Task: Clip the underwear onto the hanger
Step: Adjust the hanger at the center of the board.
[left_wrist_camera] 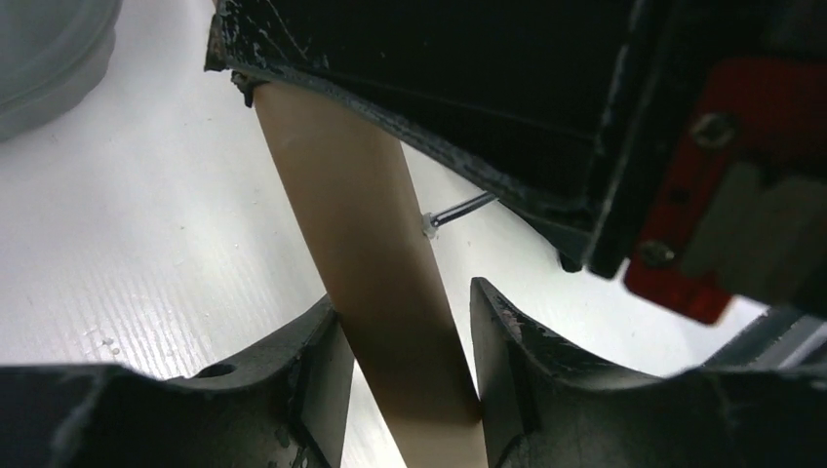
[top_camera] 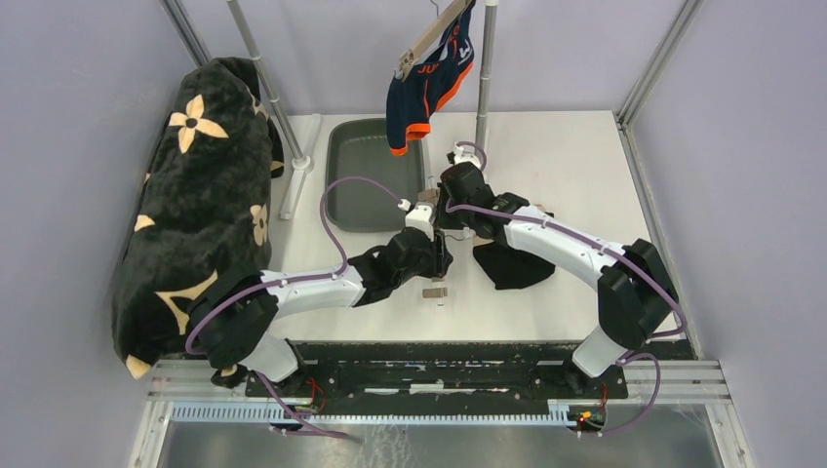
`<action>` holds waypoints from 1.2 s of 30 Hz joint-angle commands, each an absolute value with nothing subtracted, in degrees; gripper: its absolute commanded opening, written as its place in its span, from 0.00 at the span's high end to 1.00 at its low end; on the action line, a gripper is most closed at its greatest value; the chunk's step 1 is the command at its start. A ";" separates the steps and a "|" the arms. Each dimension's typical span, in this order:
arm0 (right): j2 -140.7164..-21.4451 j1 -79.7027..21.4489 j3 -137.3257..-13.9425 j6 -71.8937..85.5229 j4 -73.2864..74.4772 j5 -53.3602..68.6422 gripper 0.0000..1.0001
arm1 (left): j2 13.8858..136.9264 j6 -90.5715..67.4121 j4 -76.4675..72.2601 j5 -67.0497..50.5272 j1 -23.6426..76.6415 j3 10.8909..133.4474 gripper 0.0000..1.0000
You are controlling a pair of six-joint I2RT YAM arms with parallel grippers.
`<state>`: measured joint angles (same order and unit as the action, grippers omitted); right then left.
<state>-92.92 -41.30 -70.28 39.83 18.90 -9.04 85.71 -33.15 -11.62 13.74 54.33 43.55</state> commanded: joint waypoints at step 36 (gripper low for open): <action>-68.38 -26.31 -54.77 31.31 4.07 10.77 0.22 | 69.27 -32.67 -31.52 -22.50 40.01 31.16 0.97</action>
<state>-70.87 -27.31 -58.28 33.47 12.64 1.69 71.96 -29.30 -19.86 -9.76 42.26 31.51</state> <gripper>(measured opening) 0.786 0.407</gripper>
